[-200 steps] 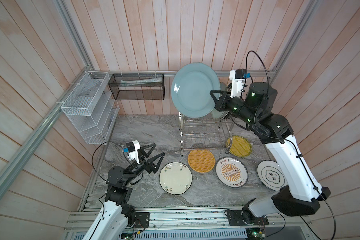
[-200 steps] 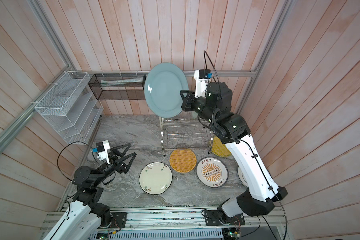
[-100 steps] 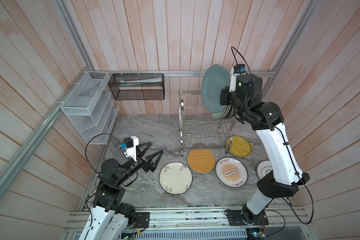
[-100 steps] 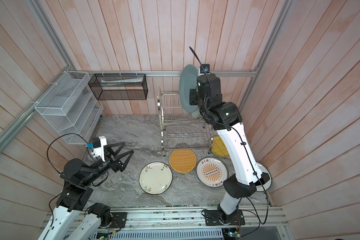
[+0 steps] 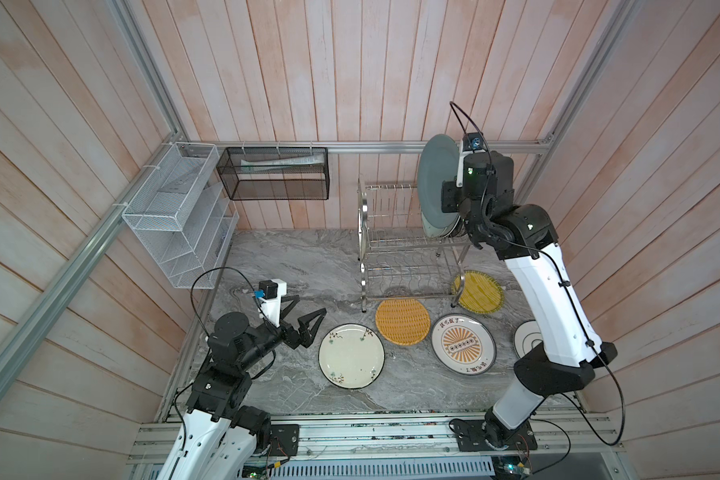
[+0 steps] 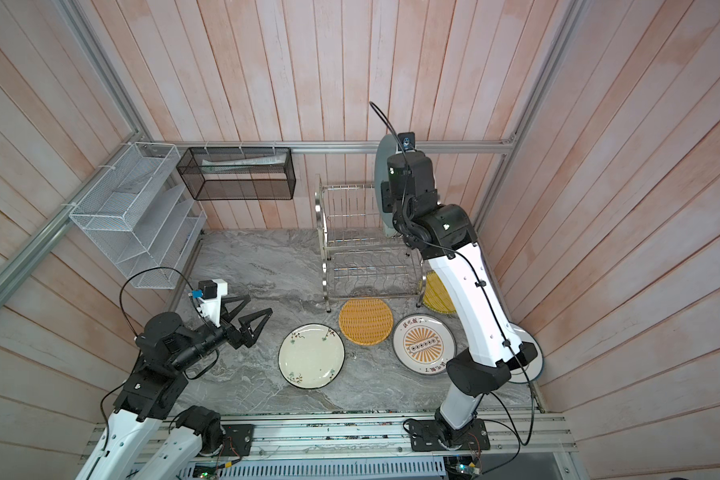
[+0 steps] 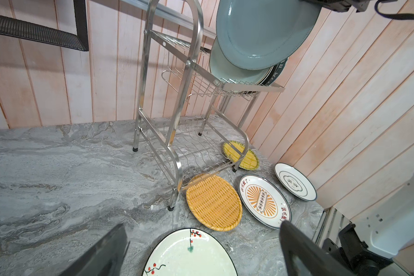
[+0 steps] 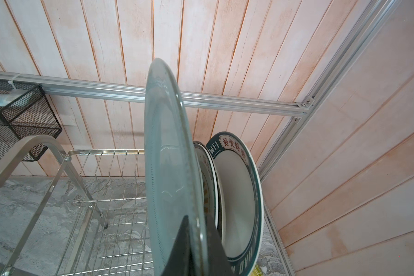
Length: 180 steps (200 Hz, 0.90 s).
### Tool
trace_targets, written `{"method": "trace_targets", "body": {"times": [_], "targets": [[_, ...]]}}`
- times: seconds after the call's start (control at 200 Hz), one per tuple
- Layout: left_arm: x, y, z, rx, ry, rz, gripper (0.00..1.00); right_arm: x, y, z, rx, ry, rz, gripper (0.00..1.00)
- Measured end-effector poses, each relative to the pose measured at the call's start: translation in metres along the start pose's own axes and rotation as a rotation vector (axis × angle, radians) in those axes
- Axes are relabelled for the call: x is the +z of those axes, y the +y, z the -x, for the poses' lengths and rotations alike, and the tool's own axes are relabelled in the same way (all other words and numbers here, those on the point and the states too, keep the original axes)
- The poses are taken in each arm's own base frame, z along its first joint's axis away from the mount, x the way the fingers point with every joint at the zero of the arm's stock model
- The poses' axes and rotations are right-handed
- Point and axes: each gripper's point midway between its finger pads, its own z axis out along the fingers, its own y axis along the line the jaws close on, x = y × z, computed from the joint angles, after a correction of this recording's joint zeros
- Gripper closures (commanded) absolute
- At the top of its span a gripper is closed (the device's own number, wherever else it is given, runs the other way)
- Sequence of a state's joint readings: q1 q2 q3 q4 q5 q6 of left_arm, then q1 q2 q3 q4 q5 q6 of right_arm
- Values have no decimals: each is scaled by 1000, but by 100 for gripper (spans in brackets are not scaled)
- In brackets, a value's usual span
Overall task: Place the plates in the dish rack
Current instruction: 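Lower the pale blue-green plate into the rack slot beside the flower plate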
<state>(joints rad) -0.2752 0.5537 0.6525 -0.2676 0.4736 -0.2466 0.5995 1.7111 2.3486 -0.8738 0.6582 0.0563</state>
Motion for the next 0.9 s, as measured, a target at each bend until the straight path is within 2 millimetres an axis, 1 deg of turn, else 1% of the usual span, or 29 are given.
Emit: {"method": "trace_targets", "body": {"times": [0.16,0.51,0.9], "targets": [[3,3,-5,-12,23,5,0,7,5,-9,-17,19,-1,100],[3,2,-5,-11,22,3,0,18,15,-30,-65,54,-35,100],[3,0,-5,-11,24,-9,0,18,21,-31,-88,45,-71,100]]}}
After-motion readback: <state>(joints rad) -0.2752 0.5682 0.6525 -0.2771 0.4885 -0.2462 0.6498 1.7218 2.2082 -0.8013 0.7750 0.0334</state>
